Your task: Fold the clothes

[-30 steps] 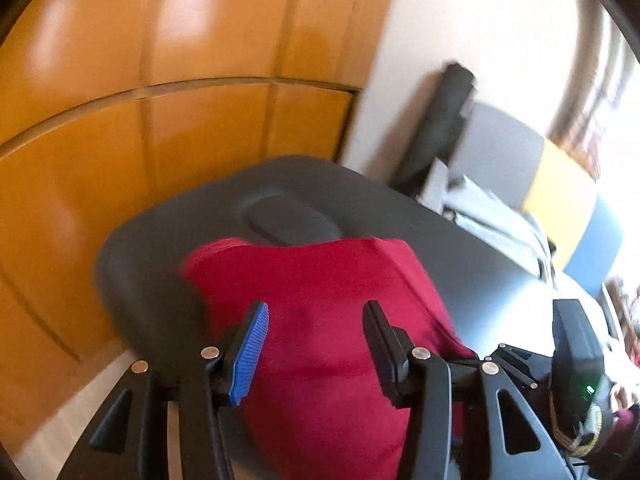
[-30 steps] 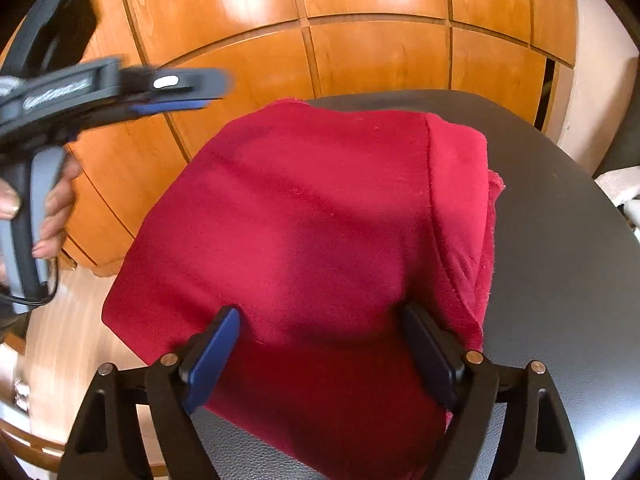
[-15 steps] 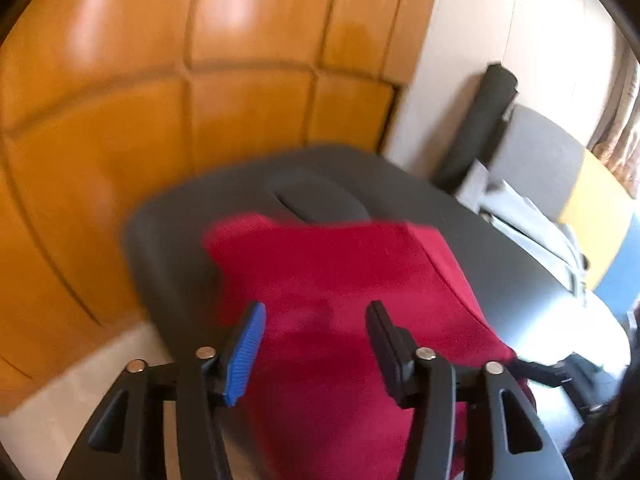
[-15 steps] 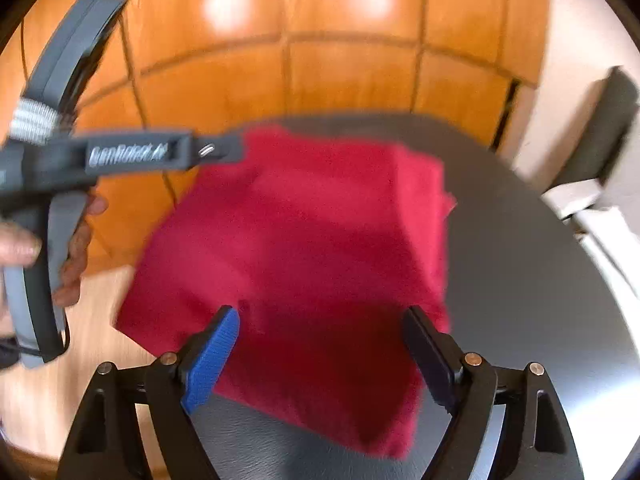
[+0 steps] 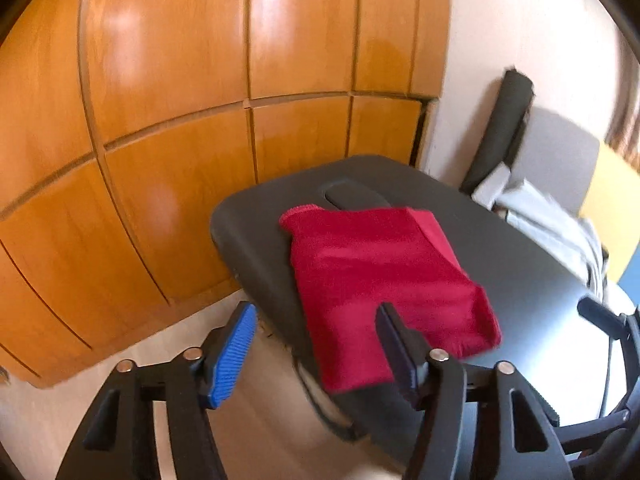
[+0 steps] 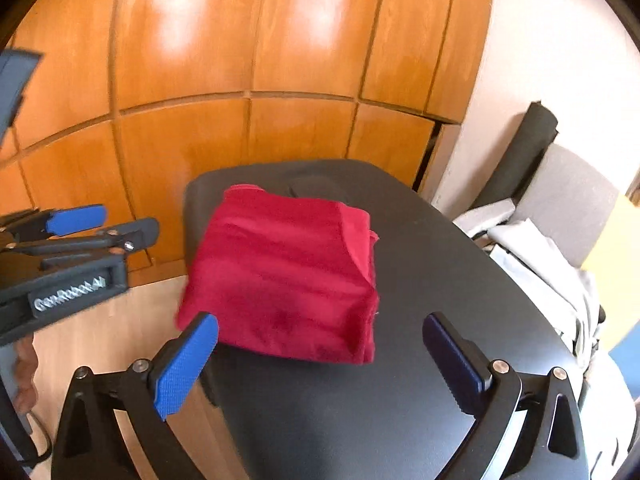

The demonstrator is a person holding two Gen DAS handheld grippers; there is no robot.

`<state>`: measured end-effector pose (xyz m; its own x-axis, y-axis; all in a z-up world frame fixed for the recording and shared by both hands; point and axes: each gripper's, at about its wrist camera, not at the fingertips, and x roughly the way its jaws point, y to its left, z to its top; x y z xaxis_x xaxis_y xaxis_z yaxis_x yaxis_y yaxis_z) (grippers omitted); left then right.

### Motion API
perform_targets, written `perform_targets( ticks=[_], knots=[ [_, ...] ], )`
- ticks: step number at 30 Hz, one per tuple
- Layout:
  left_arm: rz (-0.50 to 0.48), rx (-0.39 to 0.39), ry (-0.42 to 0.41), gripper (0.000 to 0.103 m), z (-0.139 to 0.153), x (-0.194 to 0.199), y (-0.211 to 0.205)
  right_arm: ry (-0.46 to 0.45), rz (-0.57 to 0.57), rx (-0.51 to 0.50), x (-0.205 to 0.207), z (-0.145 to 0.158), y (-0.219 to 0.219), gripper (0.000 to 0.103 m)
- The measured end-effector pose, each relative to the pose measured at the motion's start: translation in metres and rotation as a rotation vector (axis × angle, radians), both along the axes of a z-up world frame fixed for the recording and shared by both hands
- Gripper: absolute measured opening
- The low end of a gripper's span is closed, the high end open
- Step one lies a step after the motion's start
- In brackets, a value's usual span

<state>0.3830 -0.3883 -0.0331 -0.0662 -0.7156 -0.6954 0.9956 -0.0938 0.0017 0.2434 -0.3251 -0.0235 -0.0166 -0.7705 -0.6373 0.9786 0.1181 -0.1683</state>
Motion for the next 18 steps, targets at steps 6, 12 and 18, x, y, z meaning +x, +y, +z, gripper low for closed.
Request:
perform_targets(
  ticks=[6, 12, 18],
  knots=[
    [0.07, -0.087, 0.073, 0.061, 0.023, 0.018, 0.036, 0.01, 0.026, -0.048, 0.01, 0.01, 0.027, 0.103],
    [0.042, -0.099, 0.003, 0.061, 0.031, 0.006, 0.049, -0.014, 0.028, -0.047, 0.01, 0.011, 0.04, 0.103],
    [0.015, -0.097, 0.002, 0.061, 0.03, 0.0, 0.051, -0.018, 0.027, -0.052, 0.013, 0.011, 0.038, 0.103]
  ],
)
